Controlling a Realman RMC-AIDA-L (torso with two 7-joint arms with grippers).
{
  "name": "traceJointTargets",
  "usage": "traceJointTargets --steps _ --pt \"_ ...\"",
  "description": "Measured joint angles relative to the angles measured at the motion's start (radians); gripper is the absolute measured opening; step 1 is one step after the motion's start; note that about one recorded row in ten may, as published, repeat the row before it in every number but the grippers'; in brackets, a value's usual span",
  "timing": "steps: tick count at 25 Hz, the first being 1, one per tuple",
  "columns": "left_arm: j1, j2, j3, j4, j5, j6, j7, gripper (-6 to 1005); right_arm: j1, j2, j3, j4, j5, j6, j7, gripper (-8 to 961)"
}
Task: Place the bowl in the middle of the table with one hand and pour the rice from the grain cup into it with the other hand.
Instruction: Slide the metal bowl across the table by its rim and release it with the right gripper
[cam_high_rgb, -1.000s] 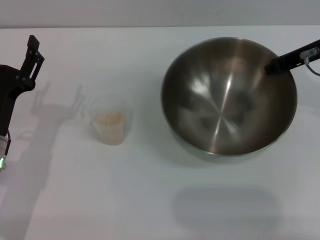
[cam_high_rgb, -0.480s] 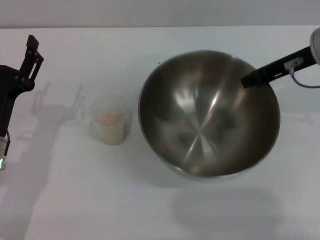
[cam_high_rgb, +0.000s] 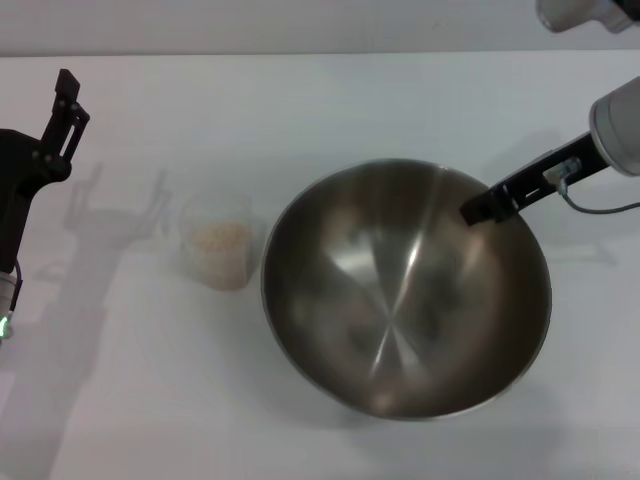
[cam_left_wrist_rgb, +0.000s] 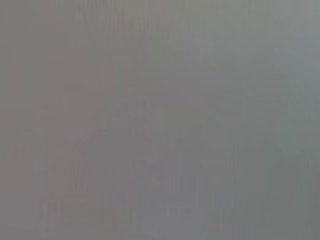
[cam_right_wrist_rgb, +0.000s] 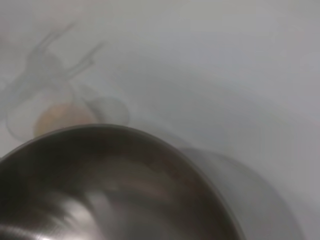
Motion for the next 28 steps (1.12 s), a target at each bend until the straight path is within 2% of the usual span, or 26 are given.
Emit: traceJointTargets --steps 19,28 --pt "0.001 0.0 0.003 0.0 0.0 0.001 0.0 765 0.062 0.001 -0.034 0.161 0.003 -0.058 -0.011 10" --pt "0.001 0.0 0.003 0.0 0.0 0.002 0.0 762 0.084 0.003 -0.052 0.192 0.005 -0.061 -0.011 9"
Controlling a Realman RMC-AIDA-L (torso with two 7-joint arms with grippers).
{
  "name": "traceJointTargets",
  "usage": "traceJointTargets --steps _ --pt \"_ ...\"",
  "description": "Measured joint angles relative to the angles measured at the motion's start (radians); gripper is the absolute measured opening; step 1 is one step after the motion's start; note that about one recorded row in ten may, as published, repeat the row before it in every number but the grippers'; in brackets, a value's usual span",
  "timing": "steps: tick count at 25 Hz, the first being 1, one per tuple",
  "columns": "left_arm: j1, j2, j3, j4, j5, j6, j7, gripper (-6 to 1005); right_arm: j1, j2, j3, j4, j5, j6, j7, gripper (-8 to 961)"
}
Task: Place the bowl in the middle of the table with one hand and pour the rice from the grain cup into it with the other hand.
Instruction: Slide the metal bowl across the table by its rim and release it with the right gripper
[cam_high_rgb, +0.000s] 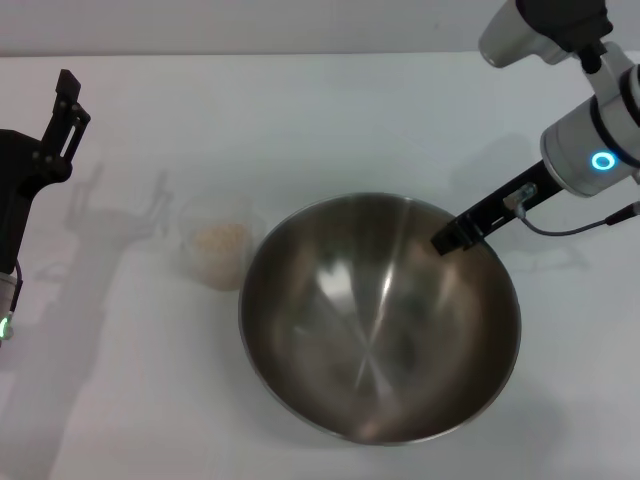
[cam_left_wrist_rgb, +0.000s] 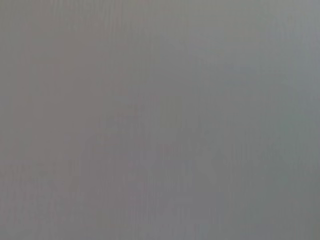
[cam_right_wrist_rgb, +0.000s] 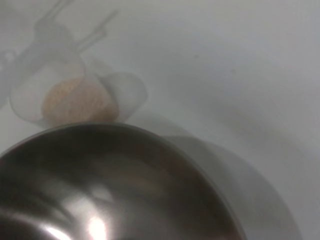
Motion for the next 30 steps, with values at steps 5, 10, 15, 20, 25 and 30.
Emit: traceJointTargets --steps 5,10,15,20,25,30 --pt "0.0 0.0 0.0 0.0 0.0 0.0 0.0 760 0.006 0.0 -0.006 0.011 0.0 -0.001 0.0 9" --pt "0.0 0.0 0.0 0.0 0.0 0.0 0.0 758 0.009 0.0 -0.007 0.01 -0.001 0.004 0.006 11" --pt "0.001 0.0 0.0 0.0 0.001 0.001 -0.001 756 0.014 -0.001 -0.007 -0.001 -0.001 0.007 0.011 129" --pt "0.006 0.0 0.001 0.0 0.002 0.01 -0.001 754 0.006 -0.001 -0.015 -0.051 -0.001 0.012 0.011 223" --pt "0.014 0.0 0.001 0.0 0.003 0.017 -0.001 753 -0.001 -0.001 -0.018 -0.126 -0.001 0.023 0.011 321" --pt "0.03 0.0 0.001 -0.001 0.003 0.039 -0.002 751 0.0 0.0 -0.018 -0.191 0.02 0.017 0.003 415"
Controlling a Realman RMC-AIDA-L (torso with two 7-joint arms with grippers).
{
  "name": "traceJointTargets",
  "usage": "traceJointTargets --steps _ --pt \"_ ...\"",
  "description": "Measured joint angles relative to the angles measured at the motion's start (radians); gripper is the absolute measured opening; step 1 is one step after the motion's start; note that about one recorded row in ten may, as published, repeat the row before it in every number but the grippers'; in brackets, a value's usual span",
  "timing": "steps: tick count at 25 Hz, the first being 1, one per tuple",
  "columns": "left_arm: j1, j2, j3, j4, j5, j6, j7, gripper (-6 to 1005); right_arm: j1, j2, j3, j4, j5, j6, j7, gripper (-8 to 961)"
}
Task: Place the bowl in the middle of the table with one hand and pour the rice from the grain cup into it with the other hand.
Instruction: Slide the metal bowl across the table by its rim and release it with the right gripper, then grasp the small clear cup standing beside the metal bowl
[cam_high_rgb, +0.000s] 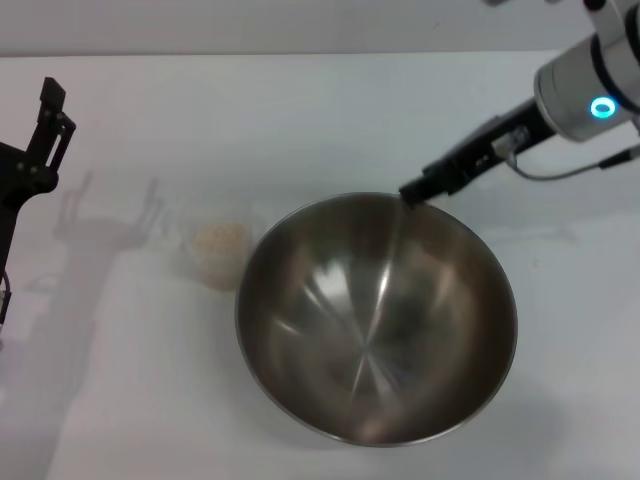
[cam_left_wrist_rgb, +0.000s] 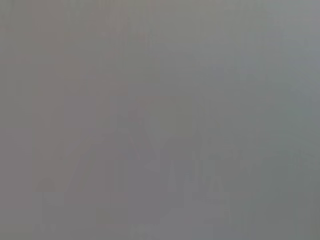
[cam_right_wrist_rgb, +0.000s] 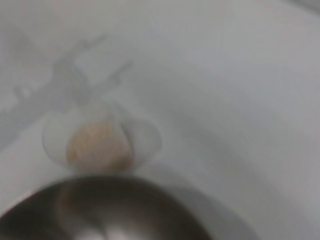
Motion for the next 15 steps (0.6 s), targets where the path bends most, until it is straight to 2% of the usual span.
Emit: traceJointTargets --steps 3,6,8,9,10,15 --pt "0.005 0.0 0.0 0.0 -0.003 0.007 0.0 750 -0.019 0.001 0.0 -0.079 0.005 -0.039 -0.011 415" --pt "0.007 0.0 0.0 0.005 -0.006 0.018 0.0 749 -0.071 0.003 0.0 -0.166 0.038 -0.127 -0.061 414" --pt "0.007 0.0 0.0 0.006 -0.006 0.024 0.0 748 -0.123 0.004 -0.001 -0.213 0.097 -0.217 -0.125 414" --pt "0.007 0.0 0.0 0.006 -0.006 0.027 0.0 747 -0.171 0.005 -0.002 -0.24 0.16 -0.31 -0.187 414" --pt "0.007 0.0 -0.001 0.005 -0.007 0.028 0.0 747 -0.171 0.005 -0.002 -0.24 0.16 -0.31 -0.187 414" --pt "0.002 0.001 -0.003 0.002 -0.007 0.057 0.0 745 -0.299 0.008 -0.035 -0.256 0.312 -0.596 -0.353 413"
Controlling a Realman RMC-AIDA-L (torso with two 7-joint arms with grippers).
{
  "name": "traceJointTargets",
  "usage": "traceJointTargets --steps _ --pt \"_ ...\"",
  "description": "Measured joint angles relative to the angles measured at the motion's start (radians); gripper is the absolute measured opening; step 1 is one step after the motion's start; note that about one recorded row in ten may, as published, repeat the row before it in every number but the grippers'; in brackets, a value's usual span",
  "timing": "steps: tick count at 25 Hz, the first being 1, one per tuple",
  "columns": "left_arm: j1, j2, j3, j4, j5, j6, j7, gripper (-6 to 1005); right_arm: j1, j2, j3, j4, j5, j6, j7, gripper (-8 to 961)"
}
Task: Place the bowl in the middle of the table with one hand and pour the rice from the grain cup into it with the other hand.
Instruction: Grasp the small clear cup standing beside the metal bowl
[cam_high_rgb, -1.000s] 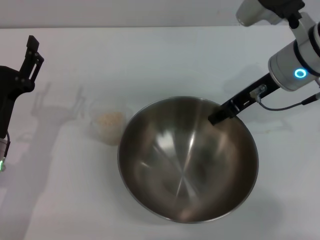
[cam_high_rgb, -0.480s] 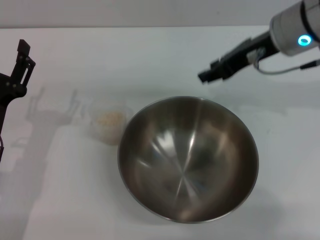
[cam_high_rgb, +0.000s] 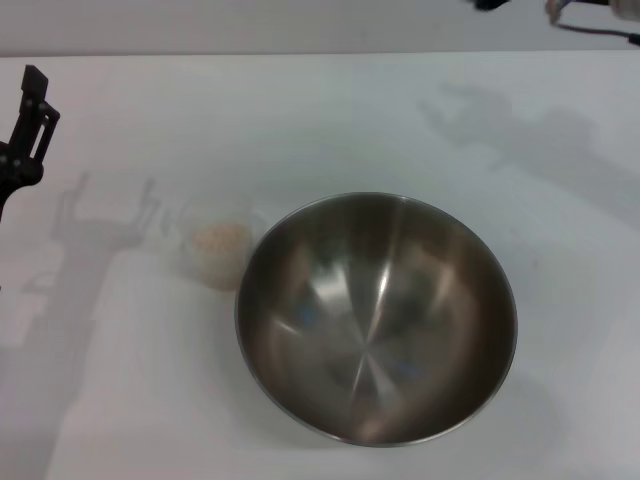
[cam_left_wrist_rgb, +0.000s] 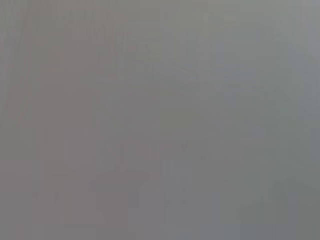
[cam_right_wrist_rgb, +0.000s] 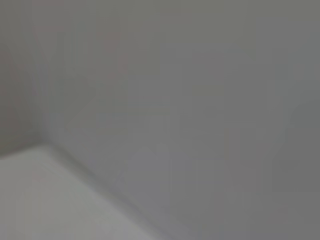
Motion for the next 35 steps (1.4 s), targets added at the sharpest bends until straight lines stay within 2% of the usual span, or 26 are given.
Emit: traceJointTargets --steps 5,12,18,21,24,28,31,35 --pt "-0.003 -0.001 0.002 -0.004 0.006 0.028 0.0 743 -0.149 0.006 -0.114 0.014 0.158 -0.364 -0.231 412" --pt "-0.005 -0.001 0.003 -0.011 0.009 0.019 0.0 741 -0.256 0.008 -0.252 0.064 0.375 -0.793 -0.496 411" --pt "-0.008 -0.001 0.003 -0.012 0.009 -0.001 0.0 738 -0.261 0.008 -0.384 0.116 0.284 -1.169 -0.505 411" --pt "-0.017 -0.001 0.003 -0.013 0.009 -0.008 0.0 737 -0.25 0.007 -0.509 0.176 0.182 -1.427 -0.485 411" --pt "-0.02 -0.001 0.003 -0.013 0.008 -0.009 0.0 736 -0.223 -0.001 -0.627 0.291 0.053 -1.734 -0.369 411" --pt "-0.021 -0.001 0.003 -0.013 0.008 -0.009 0.0 735 -0.204 -0.004 -0.685 0.507 -0.155 -2.062 0.017 412" --pt "-0.018 -0.001 0.003 -0.01 0.009 -0.01 0.0 734 -0.188 -0.007 -0.665 0.676 -0.249 -2.205 0.348 412" --pt "-0.002 -0.001 0.018 -0.005 0.007 -0.011 0.0 732 -0.147 -0.016 -0.63 0.889 -0.275 -2.283 0.695 412"
